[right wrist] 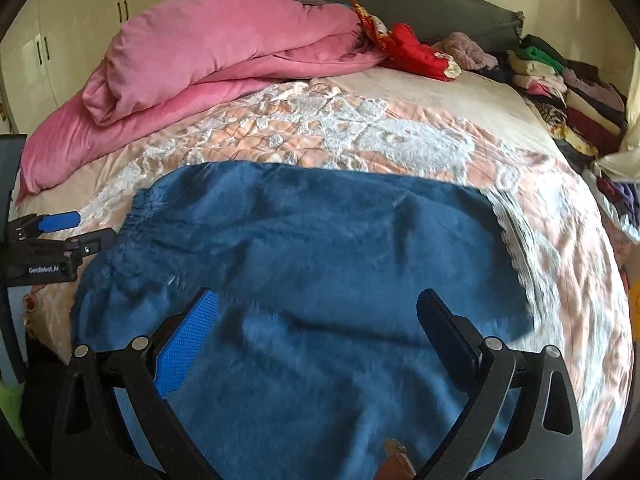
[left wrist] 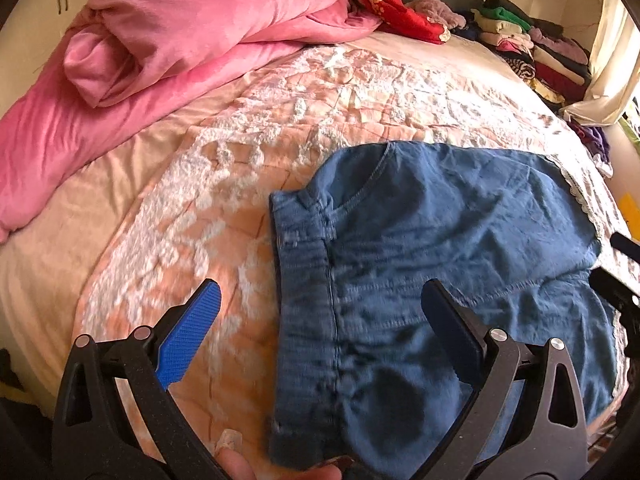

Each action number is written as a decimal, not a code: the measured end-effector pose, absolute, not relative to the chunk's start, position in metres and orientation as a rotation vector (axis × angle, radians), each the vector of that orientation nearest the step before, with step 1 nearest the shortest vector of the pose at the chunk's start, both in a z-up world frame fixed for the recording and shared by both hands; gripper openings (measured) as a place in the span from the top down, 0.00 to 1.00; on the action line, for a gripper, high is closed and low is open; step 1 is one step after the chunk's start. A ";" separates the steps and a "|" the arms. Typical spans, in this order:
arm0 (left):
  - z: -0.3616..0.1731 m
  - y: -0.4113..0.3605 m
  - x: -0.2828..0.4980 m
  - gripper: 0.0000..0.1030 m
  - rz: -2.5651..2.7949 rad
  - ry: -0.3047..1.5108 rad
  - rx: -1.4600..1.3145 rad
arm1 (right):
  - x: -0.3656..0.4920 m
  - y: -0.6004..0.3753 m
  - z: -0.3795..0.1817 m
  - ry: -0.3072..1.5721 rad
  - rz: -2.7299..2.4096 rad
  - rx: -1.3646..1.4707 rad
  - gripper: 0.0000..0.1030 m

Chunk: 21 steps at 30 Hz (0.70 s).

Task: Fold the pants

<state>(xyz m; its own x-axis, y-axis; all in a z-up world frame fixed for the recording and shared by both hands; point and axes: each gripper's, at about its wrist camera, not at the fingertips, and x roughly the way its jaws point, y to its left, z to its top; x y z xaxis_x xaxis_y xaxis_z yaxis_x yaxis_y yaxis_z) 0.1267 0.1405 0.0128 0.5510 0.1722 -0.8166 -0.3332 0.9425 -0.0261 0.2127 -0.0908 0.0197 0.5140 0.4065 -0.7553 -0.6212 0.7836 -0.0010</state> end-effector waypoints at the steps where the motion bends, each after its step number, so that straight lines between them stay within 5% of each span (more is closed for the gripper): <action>1: 0.011 0.141 0.131 0.09 0.299 0.947 -0.181 | 0.218 -0.087 0.019 0.824 0.630 -0.294 0.04; 21: -0.027 0.173 0.206 0.09 0.250 1.034 -0.212 | 0.311 -0.002 -0.009 0.792 0.700 -0.514 0.04</action>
